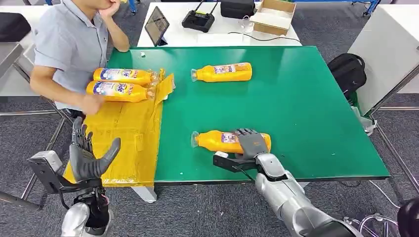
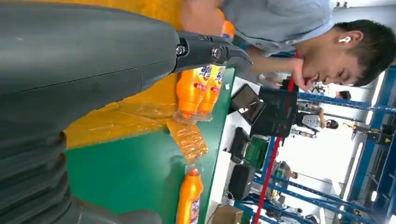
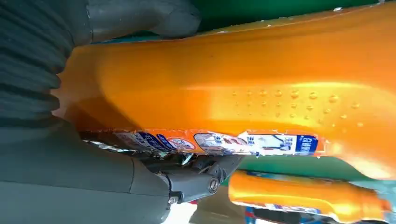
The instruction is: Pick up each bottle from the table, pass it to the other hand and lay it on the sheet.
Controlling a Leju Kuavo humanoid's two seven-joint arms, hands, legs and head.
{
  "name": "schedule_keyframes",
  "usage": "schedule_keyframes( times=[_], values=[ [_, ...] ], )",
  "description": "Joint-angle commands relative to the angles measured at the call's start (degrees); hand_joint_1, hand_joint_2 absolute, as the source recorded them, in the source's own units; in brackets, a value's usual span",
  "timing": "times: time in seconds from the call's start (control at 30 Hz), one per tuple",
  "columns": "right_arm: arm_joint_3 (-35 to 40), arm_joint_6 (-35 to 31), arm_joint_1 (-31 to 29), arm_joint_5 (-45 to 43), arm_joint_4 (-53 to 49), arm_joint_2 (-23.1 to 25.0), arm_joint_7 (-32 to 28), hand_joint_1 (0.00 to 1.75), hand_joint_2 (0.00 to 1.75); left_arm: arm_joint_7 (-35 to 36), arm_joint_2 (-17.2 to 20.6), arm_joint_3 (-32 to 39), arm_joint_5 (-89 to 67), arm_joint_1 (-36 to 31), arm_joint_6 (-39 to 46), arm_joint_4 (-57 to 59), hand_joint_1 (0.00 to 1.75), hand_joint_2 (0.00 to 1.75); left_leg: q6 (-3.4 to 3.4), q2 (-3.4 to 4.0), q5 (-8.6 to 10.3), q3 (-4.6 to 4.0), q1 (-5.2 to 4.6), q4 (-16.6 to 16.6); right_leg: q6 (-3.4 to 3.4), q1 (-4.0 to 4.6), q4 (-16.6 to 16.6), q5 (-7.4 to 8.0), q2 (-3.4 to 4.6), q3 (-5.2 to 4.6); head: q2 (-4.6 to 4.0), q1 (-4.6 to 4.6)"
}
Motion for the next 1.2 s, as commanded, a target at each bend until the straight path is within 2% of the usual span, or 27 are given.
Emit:
schedule_keyframes(
  times=[0.03, 0.07, 0.13, 0.27, 0.43, 0.5, 0.77, 0.93, 1.1, 1.2],
  values=[
    [1.4, 3.3, 4.5, 2.1, 3.6, -1.8, 3.2, 1.71, 1.75, 0.8, 0.3, -0.9, -0.7, 1.7, -0.4, -0.2, 0.0, 1.75, 0.13, -0.36, -0.05, 0.21, 0.06, -0.1, -0.18, 0.12, -0.2, -0.16, -0.46, 0.3, 0.0, 0.0],
    [0.8, 3.6, 4.6, 1.4, 3.4, -1.9, 2.7, 1.71, 1.75, 0.8, 0.3, -0.8, -0.7, 1.7, -0.6, -0.3, 0.0, 1.75, 0.13, -0.31, -0.18, 0.31, 0.04, -0.1, -0.09, 0.07, -0.1, -0.31, -0.33, 0.07, 0.0, -0.02],
    [-0.9, 3.9, 5.1, -0.9, 2.7, -1.8, 0.0, 1.75, 1.75, 0.8, 0.3, -0.8, -0.7, 1.8, -1.1, -0.3, 0.0, 1.75, 0.15, -0.39, -0.26, 0.44, 0.05, -0.1, -0.17, 0.1, -0.2, -0.42, -0.42, 0.24, 0.0, 0.0],
    [-6.0, 5.0, 6.1, -11.5, -1.1, -0.3, -11.3, 1.75, 1.75, 0.3, 0.7, -1.1, 0.1, 1.6, -1.4, 0.2, 0.0, 1.75, 0.17, -0.44, -0.26, 0.61, 0.04, -0.2, -0.14, 0.09, -0.3, -0.45, -0.45, 0.44, 0.0, 0.0],
    [-7.2, 4.3, 9.1, -19.4, -10.6, 0.5, -16.7, 1.75, 1.75, 0.6, 1.1, -1.9, 1.5, 4.6, -2.7, -0.1, 0.0, 1.75, 0.12, -0.14, -0.5, 0.87, 0.04, -0.1, -0.01, 0.08, -0.2, -0.46, -0.16, 0.69, 0.0, 0.0],
    [-7.0, 4.5, 9.2, -19.5, -11.1, 0.4, -16.7, 1.75, 1.75, 0.5, 1.1, -2.0, 1.6, 4.9, -2.9, -0.1, 0.0, 1.75, 0.05, 0.04, -0.59, 0.98, 0.0, -0.1, 0.0, 0.02, -0.1, -0.4, 0.04, 1.2, 0.0, -0.04],
    [-6.6, 2.2, 11.1, -25.2, -18.8, 0.2, -19.5, 1.75, 1.75, 1.4, 1.6, -3.1, 3.9, 6.6, -6.6, -0.1, 0.0, 1.75, 0.1, -0.02, -0.56, 0.74, 0.04, -0.1, -0.12, 0.09, -0.1, -0.38, -0.05, 0.96, 0.0, -0.02],
    [-6.1, 3.3, 13.8, -29.9, -29.8, 0.4, -20.9, 1.75, 1.75, -1.8, 4.5, -11.6, -7.1, 8.5, -8.7, 1.5, 0.0, 1.75, 0.07, -0.01, -0.56, 0.54, -0.02, 0.0, -0.05, 0.01, -0.1, -0.39, 0.03, 0.76, 0.0, 0.0],
    [-4.8, 3.2, 14.8, -31.1, -33.8, 1.3, -21.4, 1.75, 1.75, -1.4, 2.0, -11.5, -2.9, 8.9, -8.9, 4.9, 0.0, 1.75, 0.12, 0.02, -0.62, 0.31, -0.04, 0.0, -0.12, 0.01, -0.1, -0.46, 0.02, 0.58, 0.0, 0.0],
    [-3.2, 3.8, 16.1, -31.7, -35.8, 1.9, -21.7, 1.75, 1.75, -1.0, 2.1, -13.8, -2.5, 9.4, -10.0, 6.9, 0.0, 1.75, 0.12, 0.09, -0.64, 0.22, -0.03, -0.1, -0.12, 0.02, -0.1, -0.46, 0.1, 0.52, 0.0, -0.04]
  ],
)
